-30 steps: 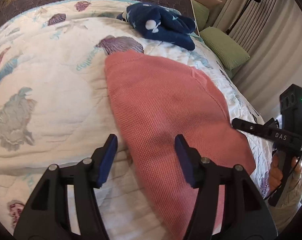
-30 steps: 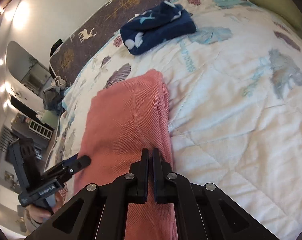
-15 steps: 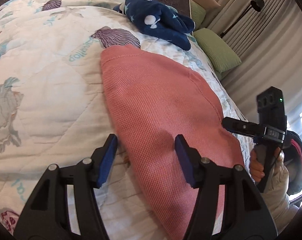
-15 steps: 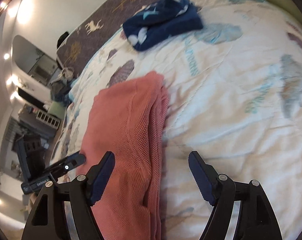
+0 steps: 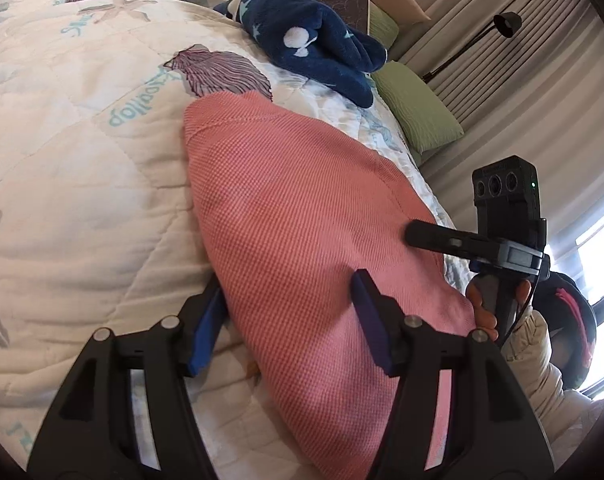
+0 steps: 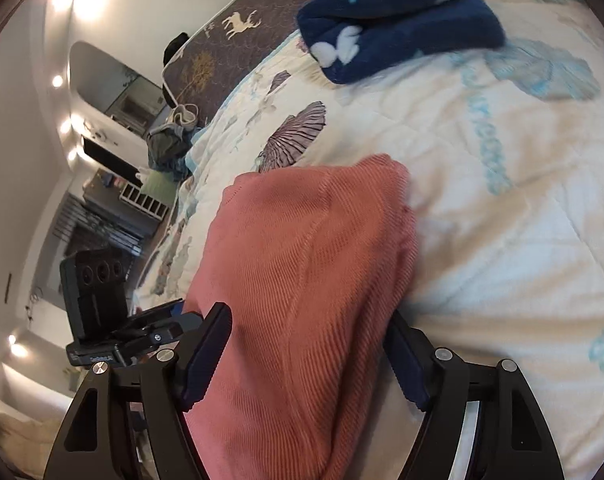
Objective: Fold small clothes
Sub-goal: 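Grasp the pink bundle with the left tool and lift it up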
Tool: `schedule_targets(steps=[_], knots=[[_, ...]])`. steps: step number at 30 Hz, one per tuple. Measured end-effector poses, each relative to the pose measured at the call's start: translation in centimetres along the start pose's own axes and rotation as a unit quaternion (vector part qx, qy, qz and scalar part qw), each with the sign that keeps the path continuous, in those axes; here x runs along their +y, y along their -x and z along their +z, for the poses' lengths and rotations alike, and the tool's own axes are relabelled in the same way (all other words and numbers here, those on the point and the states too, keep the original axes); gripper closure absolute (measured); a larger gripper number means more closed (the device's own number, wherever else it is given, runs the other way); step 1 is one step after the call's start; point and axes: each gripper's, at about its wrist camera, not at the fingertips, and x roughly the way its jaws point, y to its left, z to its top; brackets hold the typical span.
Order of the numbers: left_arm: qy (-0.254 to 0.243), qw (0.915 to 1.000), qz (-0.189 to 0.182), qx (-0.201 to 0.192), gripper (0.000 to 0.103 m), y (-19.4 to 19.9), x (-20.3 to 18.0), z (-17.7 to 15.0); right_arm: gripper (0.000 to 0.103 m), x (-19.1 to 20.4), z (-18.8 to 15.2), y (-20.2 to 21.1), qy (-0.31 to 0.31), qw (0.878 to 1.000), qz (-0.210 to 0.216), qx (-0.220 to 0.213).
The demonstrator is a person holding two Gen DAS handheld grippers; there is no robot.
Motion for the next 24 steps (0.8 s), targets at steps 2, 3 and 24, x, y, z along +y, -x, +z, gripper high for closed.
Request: schedule_targets(steps=[2,3,24], knots=[[-0.010,0.9999,0.007,-0.005,0.055,0.2,-0.3,0.0,0.061,-0.3,0.1,-0.3,-0.006,1.000,-0.002,0.000],[-0.013,0.9998,0.008,-0.012,0.063,0.5,-0.5,0.0,0.068,-0.7,0.0,-0.4,-0.020,1.000,0.001,0.001],[-0.190,0.9643,0.022,-0.183,0.079,13.1,-14.7,4.1,0.082,11.8,-0.9,15.6,0.080,0.971,-0.068,-0.217]])
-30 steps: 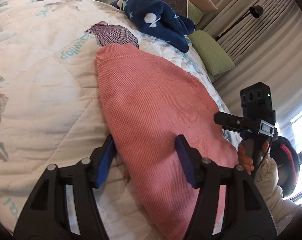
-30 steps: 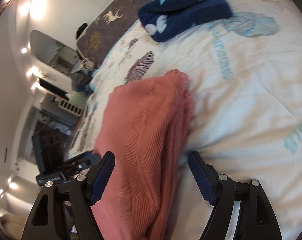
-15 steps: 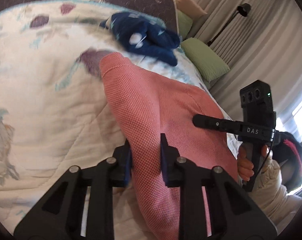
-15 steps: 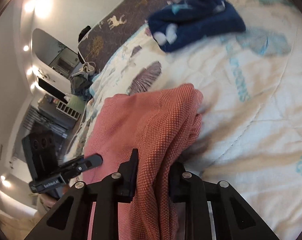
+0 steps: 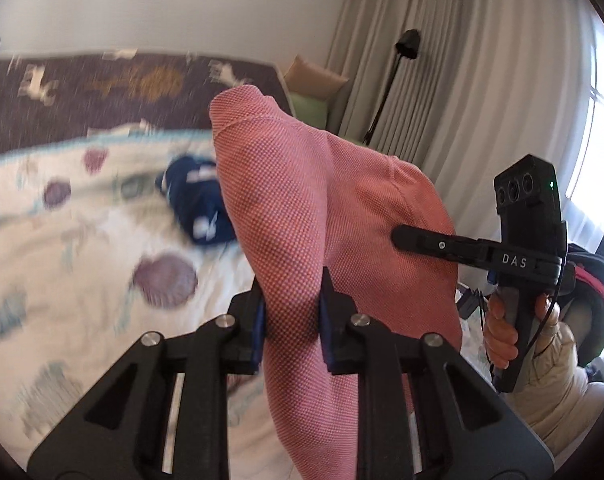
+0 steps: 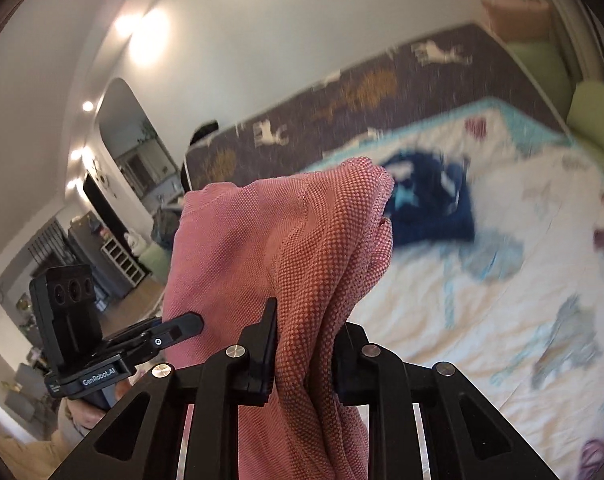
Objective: Fold small clothes
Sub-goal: 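Grasp the pink bundle with the left tool and lift it up, then lower the pink bundle onto the folded navy garment and open the left tool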
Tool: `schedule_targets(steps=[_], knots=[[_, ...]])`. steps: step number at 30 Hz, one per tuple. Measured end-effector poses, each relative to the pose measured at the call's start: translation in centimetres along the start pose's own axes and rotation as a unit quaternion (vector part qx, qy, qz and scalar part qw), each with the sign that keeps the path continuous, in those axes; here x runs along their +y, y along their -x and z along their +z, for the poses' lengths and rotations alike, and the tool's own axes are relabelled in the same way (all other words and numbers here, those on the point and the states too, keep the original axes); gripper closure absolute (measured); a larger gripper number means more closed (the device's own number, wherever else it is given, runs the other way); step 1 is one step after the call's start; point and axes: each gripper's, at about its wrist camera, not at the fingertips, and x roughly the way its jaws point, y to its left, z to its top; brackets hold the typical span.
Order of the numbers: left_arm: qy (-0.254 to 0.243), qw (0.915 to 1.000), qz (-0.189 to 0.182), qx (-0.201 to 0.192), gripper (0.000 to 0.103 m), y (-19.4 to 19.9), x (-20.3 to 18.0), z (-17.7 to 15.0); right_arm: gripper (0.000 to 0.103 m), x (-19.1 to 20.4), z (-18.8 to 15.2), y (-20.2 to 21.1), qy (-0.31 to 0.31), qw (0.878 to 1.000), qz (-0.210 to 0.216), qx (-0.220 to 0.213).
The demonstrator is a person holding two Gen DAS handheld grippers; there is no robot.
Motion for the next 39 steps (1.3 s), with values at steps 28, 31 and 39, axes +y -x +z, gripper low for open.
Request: schedule_targets(steps=[28,31,39], knots=[[-0.093,0.9866,0.098,-0.092,0.079,-9.2,0.6,24.2,0.082,2.0,27.7,0.0,0.052,0.988,-0.073,-0.123],[-0.076,0.9887,0.102,-0.080,0.079,-12.9,3.1,23.8,0.082,-0.5,28.5,-3.3,0.044,0.990,-0.075,-0.114],[-0.044,0.9914,0.121,-0.023,0.079,-23.9,10.0,22.0,0.082,-8.3,28.4,-14.9,0.031,0.993,-0.086,-0.074]])
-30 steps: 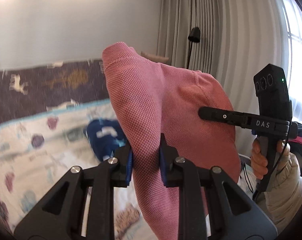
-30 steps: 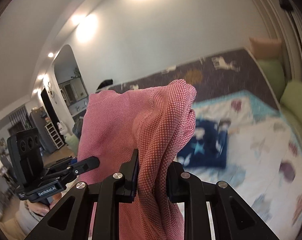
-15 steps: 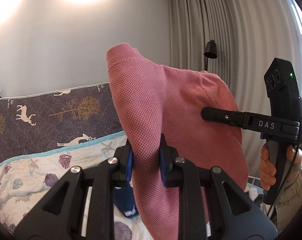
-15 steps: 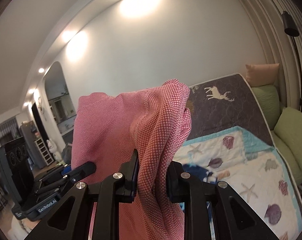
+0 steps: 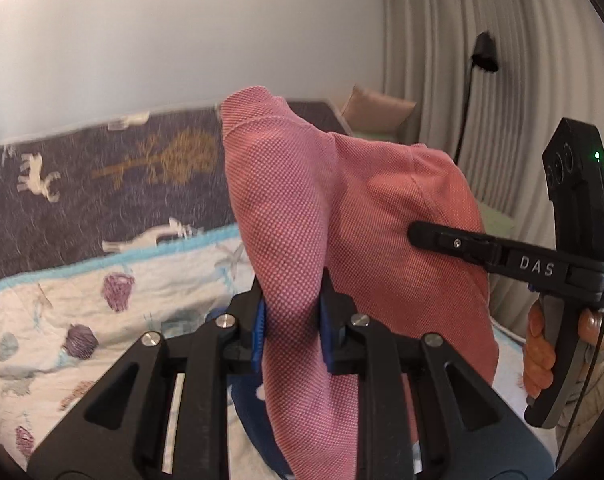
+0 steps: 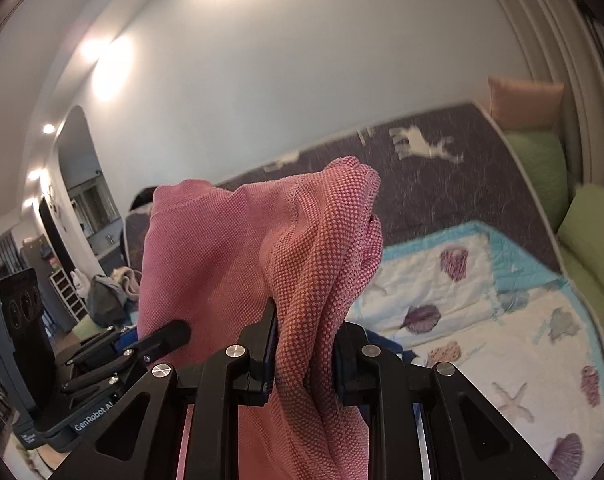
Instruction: Fold small clothes
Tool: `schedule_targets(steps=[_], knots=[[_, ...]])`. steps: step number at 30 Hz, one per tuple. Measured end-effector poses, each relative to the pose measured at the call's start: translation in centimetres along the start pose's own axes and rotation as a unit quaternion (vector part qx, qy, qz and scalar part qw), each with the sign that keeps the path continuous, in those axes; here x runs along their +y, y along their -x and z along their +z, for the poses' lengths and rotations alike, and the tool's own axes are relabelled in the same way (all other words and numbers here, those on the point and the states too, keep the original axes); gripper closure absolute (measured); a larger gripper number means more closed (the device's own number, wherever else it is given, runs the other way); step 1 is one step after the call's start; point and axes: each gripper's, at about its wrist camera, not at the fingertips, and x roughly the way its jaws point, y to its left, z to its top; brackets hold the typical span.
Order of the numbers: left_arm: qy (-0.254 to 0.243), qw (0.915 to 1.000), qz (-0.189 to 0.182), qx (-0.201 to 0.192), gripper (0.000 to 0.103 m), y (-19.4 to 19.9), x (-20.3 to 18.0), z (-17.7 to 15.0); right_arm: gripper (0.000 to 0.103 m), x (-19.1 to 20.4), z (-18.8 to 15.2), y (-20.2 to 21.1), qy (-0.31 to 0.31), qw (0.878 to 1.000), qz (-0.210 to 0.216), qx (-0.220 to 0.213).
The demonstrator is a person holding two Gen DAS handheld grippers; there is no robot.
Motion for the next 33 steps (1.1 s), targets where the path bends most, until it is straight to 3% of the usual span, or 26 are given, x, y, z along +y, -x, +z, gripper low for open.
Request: schedule_targets(steps=[4,7,10,12,16,17,20,22,29,33], knots=[[0.022,0.9964,0.023,0.078,0.078,-8.7,2.2,-3.9,0.081,-4.3,-2.5,-8.2,-0.031,0.998,-0.006,0.051],[0.013,0.9861,0.066,0.152,0.070,-14.8,2.9,-9.1,0.077,-6.7,-5.7,-14.9,-0.028,0.992,-0.045,0.113],[0.027,0.9908,0.074,0.110,0.068,-15.2,3.3,-11.7,0.068,-8.9,-9.5,-19.6,-0.022,0.982,-0.096,0.160],[0.042,0.9923,0.061,0.100,0.065,-15.1,3.9,-12.0,0.061,-10.5,-11.3,-20.1,-0.058,0.985,-0.082,0.142],[0.031,0.9928,0.065,0.096,0.063,-15.3,3.8,-11.8,0.040,-13.0,-12.2,-19.4,-0.112,0.983,-0.067,0.133],[0.028,0.9928,0.070,0.094,0.060,-15.1,3.6,-11.6,0.039,-13.0,-12.2,-19.0,-0.116,0.982,-0.069,0.132],[0.017,0.9908,0.106,0.083,0.037,-13.7,3.9,-11.0,0.039,-12.5,-11.6,-17.4,-0.119,0.981,-0.087,0.125],[0.010,0.9921,0.101,0.073,0.025,-11.8,3.8,-10.8,0.039,-11.3,-10.7,-14.6,-0.110,0.982,-0.105,0.109],[-0.030,0.9957,0.076,0.044,0.013,-1.6,-0.6,-11.0,0.038,-4.4,-9.7,-4.4,0.001,0.987,-0.130,0.091],[-0.042,0.9959,0.075,0.027,0.006,5.4,-3.4,-11.8,0.038,-0.1,-11.6,2.5,0.027,0.990,-0.106,0.084]])
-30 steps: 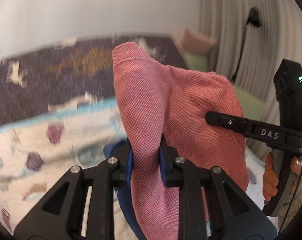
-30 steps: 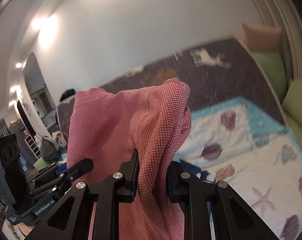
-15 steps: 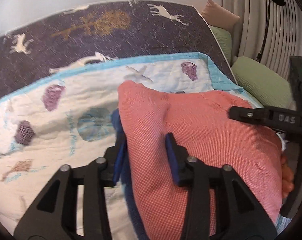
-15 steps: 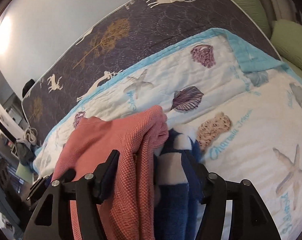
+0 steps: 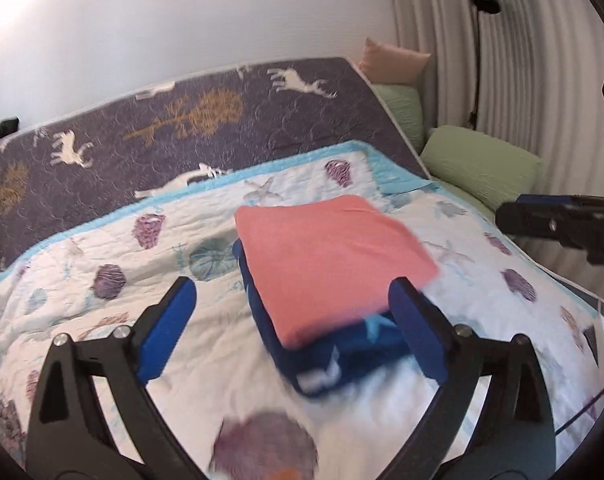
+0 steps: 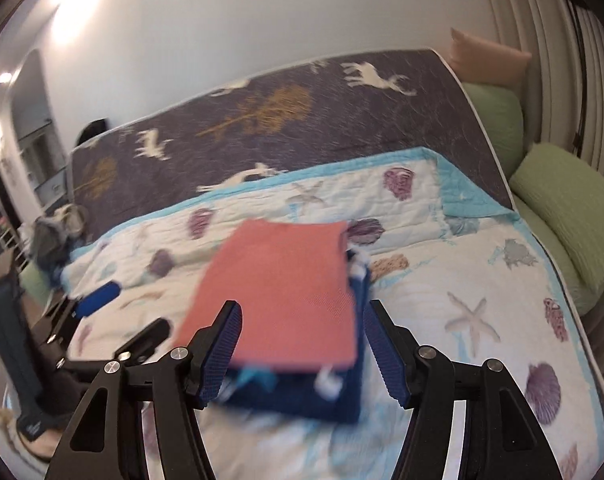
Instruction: Fold small clothes
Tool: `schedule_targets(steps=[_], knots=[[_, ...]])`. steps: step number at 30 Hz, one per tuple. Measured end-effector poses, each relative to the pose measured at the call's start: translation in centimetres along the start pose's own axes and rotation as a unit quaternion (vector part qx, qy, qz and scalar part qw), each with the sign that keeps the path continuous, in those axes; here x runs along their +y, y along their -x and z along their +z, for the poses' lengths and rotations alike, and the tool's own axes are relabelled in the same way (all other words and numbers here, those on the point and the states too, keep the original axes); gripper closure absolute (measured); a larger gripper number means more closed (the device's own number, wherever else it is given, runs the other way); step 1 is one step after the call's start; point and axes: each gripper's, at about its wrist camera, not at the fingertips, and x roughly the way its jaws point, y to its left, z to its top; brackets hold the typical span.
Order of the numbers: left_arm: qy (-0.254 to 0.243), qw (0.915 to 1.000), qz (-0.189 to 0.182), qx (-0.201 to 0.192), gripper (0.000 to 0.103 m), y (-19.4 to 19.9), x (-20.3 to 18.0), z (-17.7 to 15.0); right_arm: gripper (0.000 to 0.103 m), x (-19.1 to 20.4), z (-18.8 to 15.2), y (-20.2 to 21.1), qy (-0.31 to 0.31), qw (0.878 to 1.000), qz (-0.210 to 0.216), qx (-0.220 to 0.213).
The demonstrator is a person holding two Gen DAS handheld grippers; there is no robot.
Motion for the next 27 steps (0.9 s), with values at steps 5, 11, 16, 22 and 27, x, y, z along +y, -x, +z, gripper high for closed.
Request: schedule_targets(steps=[5,11,16,22,27], knots=[[0.005,0.9999,-0.013,-0.010,0.001,7.9,-1.0,-2.1,0.038,3.0,-4.3,8.6,0.010,1.000,0.009,-0.006],[0.044,0.9987,-0.023,0.000,0.001,15.3,-1.4,-5.4,0.037,6.1,-9.6,17.0,0.020,0.999,-0.039,-0.028],[0.051,0.9987,-0.007,0.000,0.001,19.7,-2.4,-7.7,0.033,7.3,-14.2,22.0,-0.007,0.998,-0.061,-0.033],[0.008,0.9996,0.022,-0.014,0.001,23.5,-4.1,-9.8,0.033,8.9,-18.0,25.2,-0.017,0.996,-0.072,-0.050],[0.037,0.9991,0.019,-0.005,0.001,25.2,-3.6,-11.2,0.032,10.3,-19.7,27.0,-0.010,0.994,-0.079,-0.074]])
